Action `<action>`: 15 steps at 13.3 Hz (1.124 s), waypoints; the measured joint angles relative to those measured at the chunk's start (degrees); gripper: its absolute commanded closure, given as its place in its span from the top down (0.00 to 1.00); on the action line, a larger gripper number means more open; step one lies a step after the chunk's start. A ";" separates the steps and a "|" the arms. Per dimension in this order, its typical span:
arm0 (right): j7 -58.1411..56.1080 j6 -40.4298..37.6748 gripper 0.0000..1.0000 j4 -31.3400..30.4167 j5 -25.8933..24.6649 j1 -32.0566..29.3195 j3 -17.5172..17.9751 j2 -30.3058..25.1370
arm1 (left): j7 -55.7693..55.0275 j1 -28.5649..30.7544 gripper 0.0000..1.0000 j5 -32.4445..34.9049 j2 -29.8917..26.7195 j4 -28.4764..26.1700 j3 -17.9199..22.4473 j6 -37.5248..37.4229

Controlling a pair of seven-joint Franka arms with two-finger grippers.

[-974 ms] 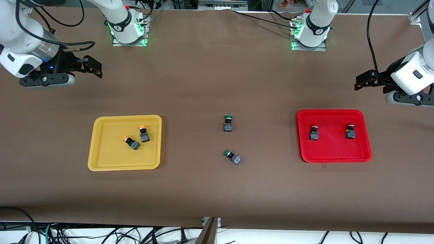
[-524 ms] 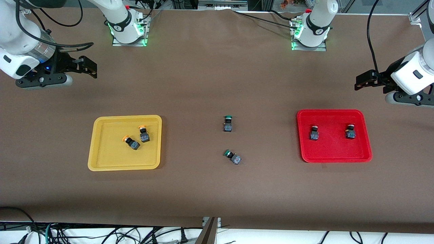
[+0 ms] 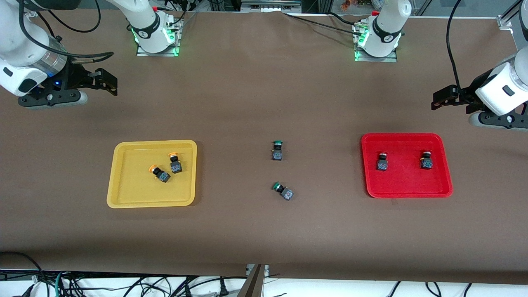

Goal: Place red and yellow buttons in trays

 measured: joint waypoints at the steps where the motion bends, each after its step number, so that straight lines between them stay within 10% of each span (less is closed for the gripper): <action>1: -0.01 0.01 1.00 0.82 -0.01 -0.02 0.00 0.28 | 0.00 0.00 1.00 0.00 0.00 0.00 0.00 0.00; 15: -0.07 -2.57 1.00 5.02 -0.02 -0.55 -0.08 3.97 | 0.00 -0.01 1.00 0.00 0.10 0.00 0.00 0.00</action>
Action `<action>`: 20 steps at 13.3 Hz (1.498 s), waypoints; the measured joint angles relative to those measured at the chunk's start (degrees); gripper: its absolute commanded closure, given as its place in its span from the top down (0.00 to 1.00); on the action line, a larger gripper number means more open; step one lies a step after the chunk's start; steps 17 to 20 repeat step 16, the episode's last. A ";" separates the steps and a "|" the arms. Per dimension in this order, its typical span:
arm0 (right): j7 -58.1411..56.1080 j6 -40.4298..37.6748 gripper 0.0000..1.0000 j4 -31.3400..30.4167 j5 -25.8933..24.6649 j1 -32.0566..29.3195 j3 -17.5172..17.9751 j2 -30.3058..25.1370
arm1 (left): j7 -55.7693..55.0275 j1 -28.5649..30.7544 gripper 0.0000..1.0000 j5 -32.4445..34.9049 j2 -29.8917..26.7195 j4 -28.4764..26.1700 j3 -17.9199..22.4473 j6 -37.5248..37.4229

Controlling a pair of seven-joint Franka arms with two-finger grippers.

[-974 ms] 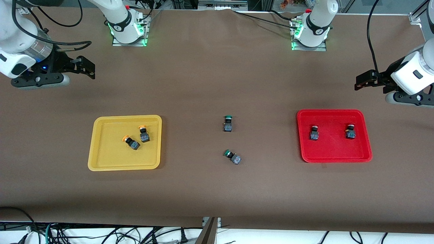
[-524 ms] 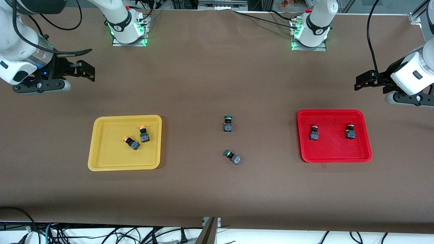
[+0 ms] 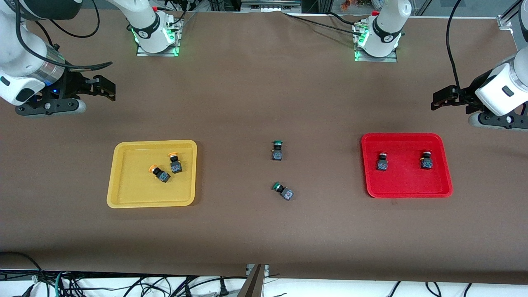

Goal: Place red and yellow buttons in trays

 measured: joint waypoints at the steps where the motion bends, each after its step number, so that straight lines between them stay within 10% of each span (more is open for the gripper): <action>1: 0.01 0.00 1.00 0.46 -0.01 -0.05 -0.03 0.10 | 0.00 0.00 1.00 0.00 0.00 0.00 0.00 0.00; 20: 0.12 1.15 1.00 2.41 -0.01 -1.04 -0.14 1.42 | 0.00 0.06 1.00 -0.14 1.12 2.59 0.06 0.10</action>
